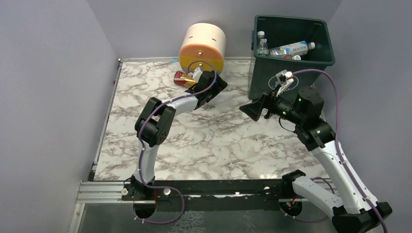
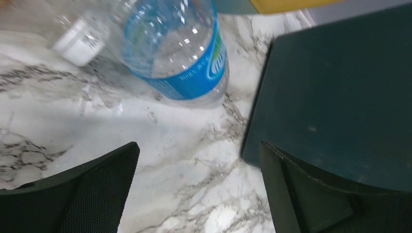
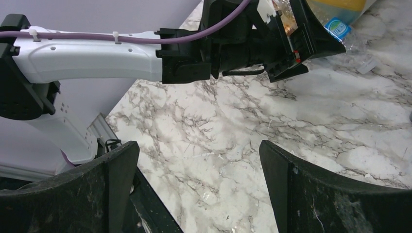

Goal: Put the plastic bottles in the bin
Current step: Pick up the plastic bottle at the center of the board.

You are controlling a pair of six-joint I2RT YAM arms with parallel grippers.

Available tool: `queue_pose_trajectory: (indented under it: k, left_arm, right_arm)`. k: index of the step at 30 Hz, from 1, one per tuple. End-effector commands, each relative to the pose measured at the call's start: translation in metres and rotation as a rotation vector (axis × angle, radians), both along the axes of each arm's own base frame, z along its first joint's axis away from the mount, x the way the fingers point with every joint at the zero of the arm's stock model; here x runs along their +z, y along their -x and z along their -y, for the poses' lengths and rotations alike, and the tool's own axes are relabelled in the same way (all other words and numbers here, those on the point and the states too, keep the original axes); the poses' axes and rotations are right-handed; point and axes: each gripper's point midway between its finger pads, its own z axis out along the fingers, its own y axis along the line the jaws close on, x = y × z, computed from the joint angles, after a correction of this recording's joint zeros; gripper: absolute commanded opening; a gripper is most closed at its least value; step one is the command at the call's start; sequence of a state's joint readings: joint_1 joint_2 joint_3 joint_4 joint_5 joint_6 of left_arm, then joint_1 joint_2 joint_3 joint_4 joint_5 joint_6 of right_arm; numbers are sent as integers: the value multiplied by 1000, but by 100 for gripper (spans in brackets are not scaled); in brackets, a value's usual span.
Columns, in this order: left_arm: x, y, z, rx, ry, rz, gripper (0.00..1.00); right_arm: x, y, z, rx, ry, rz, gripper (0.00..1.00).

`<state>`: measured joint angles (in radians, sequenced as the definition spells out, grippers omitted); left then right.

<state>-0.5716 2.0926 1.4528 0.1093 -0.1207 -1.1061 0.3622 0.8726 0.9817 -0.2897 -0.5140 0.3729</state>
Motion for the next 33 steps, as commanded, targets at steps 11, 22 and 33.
queue_pose_trajectory:
  k: [11, 22, 33]
  left_arm:
    - [2, -54, -15, 230, -1, 131, 99]
    - [-4, -60, -21, 278, -2, 158, 99]
    - [-16, -63, -11, 291, -24, 190, 99]
  right_arm:
    - [-5, 14, 0, 22, -11, -5, 97]
    - [-10, 17, 0, 32, -13, -14, 97]
    - [-12, 20, 0, 34, -14, -21, 97]
